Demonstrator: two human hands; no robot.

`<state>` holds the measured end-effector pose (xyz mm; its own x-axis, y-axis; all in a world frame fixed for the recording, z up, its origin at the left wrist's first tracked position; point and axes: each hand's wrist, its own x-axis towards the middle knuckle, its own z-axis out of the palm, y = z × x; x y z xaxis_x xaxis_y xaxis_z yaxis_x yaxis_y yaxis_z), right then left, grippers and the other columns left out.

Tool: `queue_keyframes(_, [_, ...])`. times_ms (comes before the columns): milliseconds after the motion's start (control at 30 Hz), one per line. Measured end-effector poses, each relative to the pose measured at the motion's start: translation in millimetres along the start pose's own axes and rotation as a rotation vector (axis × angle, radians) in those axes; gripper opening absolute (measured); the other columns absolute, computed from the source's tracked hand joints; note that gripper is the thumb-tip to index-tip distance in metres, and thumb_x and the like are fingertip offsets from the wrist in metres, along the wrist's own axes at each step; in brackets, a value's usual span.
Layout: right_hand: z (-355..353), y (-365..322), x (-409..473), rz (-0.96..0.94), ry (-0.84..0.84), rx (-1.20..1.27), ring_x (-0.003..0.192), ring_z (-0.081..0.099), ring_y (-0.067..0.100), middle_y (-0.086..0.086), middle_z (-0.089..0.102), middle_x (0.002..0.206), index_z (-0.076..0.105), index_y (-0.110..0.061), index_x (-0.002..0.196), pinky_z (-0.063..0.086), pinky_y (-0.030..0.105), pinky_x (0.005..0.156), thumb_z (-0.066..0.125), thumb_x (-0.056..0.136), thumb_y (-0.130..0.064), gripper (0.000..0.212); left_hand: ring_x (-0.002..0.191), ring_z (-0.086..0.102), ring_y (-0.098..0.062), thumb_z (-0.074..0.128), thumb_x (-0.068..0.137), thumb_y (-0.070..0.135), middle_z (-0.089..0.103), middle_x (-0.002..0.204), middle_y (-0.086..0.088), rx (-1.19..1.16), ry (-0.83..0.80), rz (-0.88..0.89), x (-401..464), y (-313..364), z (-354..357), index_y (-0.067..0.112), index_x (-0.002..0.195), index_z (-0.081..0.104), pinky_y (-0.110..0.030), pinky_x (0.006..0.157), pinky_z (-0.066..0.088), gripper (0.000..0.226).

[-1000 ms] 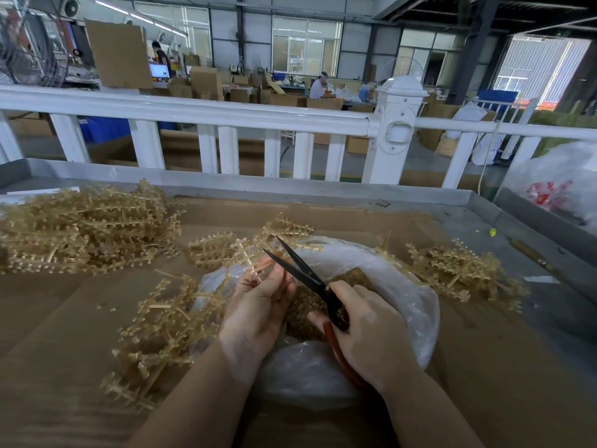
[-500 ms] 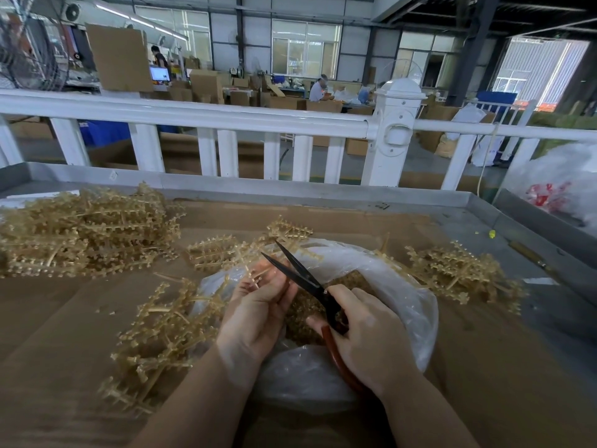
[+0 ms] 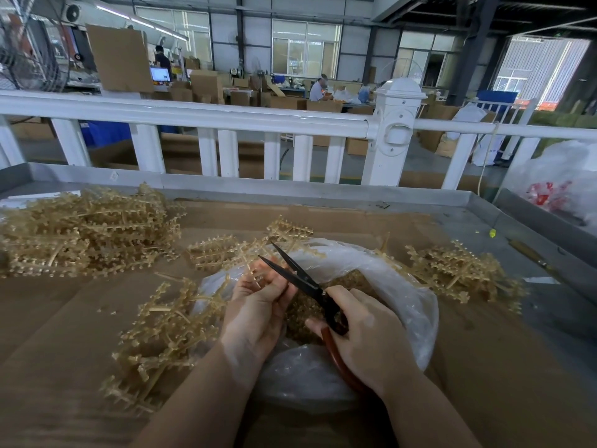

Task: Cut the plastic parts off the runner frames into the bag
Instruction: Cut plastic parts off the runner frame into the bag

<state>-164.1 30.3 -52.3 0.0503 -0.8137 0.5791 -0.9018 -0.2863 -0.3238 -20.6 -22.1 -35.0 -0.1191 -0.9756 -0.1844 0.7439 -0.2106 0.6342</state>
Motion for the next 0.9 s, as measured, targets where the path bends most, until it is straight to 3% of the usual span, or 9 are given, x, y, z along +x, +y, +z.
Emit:
queue_keyframes(133, [0.2,0.0,0.1,-0.008,-0.020,0.004,0.072,0.054,0.006,-0.011,0.061,0.080,0.062,-0.026,0.100,0.038,0.014,0.065,0.057,0.082,-0.053,0.033,0.059,0.068,-0.014,0.046,0.088,-0.014,0.064,0.081,-0.012,0.006,0.015,0.027,-1.5,-1.5,1.3,0.004,0.096,0.055,-0.021,0.058,0.057,0.022])
queue_keyframes(367, [-0.8,-0.8,1.0,-0.005,-0.030,-0.008,0.067,0.058,0.010,-0.007,0.062,0.075,0.063,-0.022,0.099,0.046,0.020,0.061,0.065,0.084,-0.045,0.028,0.060,0.069,-0.013,0.050,0.083,-0.014,0.069,0.070,-0.008,-0.007,-0.021,0.068,-2.0,-1.6,2.5,0.003,0.090,0.060,-0.018,0.056,0.057,0.021])
queue_keyframes(533, [-1.9,-0.6,0.1,0.014,0.009,0.001,0.066,0.052,0.003,-0.012,0.061,0.074,0.064,-0.024,0.096,0.035,0.008,0.061,0.063,0.082,-0.051,0.030,0.059,0.067,-0.011,0.052,0.083,-0.012,0.069,0.075,-0.008,-0.027,-0.021,0.021,-4.0,0.1,1.9,0.003,0.094,0.063,-0.017,0.053,0.055,0.021])
queue_keyframes(667, [-1.2,0.6,0.6,0.011,0.010,-0.025,0.075,0.057,0.007,-0.010,0.063,0.081,0.064,-0.023,0.101,0.044,0.017,0.068,0.056,0.083,-0.054,0.037,0.055,0.066,-0.010,0.051,0.085,-0.013,0.070,0.068,-0.005,0.021,-0.005,0.017,-6.9,-0.4,3.5,0.007,0.089,0.061,-0.018,0.054,0.054,0.023])
queue_keyframes(900, [-0.8,1.1,-0.2,0.014,-0.022,-0.019,0.083,0.057,0.010,-0.009,0.061,0.086,0.062,-0.023,0.106,0.045,0.021,0.075,0.053,0.083,-0.054,0.039,0.063,0.064,-0.014,0.048,0.085,-0.012,0.068,0.069,-0.006,0.075,-0.028,-0.002,-7.7,0.3,3.1,0.006,0.090,0.059,-0.020,0.057,0.053,0.022])
